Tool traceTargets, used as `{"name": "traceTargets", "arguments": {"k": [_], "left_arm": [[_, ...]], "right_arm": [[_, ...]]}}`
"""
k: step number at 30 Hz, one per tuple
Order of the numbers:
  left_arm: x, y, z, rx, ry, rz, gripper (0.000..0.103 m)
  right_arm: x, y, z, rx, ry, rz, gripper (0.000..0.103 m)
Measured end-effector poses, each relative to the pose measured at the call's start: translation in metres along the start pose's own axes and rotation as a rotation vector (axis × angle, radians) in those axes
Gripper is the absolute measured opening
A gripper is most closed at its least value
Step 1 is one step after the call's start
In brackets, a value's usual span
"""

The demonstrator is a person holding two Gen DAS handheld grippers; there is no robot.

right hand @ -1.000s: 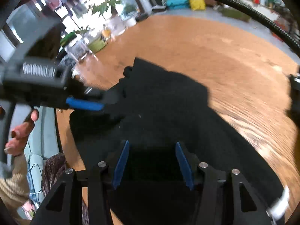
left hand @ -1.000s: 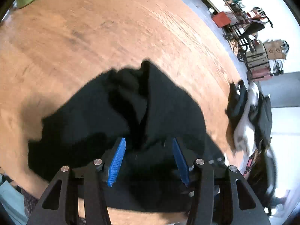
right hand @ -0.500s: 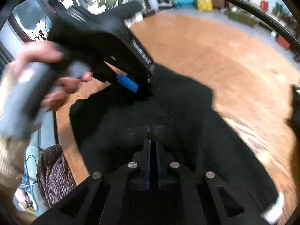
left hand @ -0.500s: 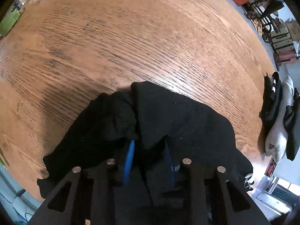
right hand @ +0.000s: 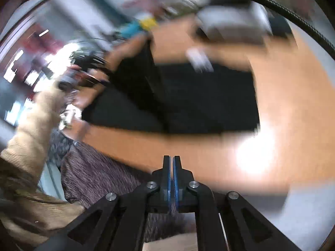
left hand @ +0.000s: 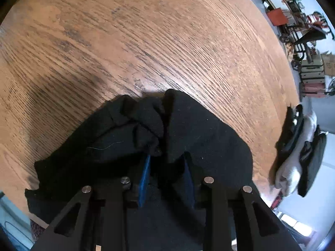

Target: Fold clothes

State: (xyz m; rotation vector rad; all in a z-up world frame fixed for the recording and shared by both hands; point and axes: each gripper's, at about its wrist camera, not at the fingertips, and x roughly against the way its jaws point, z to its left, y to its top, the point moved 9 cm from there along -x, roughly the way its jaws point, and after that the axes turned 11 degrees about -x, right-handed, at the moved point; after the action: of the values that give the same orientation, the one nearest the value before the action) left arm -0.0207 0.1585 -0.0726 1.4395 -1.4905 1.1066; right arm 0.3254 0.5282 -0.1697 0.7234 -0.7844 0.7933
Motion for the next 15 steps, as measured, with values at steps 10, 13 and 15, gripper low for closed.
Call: {"name": "traceTargets", "arguments": {"k": [10,13,15], "left_arm": [[0.012,-0.003,0.014,-0.041,0.061,-0.025,0.034],[0.015,-0.003,0.019,-0.045,0.065,-0.02,0.034],[0.018,-0.003,0.023,-0.053,0.072,-0.017,0.034]], "right_arm": [[-0.006,0.079,0.029,0.009,0.107,-0.085,0.054],[-0.04,0.103,0.04,-0.015,0.114,0.015,0.054],[-0.062,0.118,0.045,0.019,0.083,0.048,0.055]]}}
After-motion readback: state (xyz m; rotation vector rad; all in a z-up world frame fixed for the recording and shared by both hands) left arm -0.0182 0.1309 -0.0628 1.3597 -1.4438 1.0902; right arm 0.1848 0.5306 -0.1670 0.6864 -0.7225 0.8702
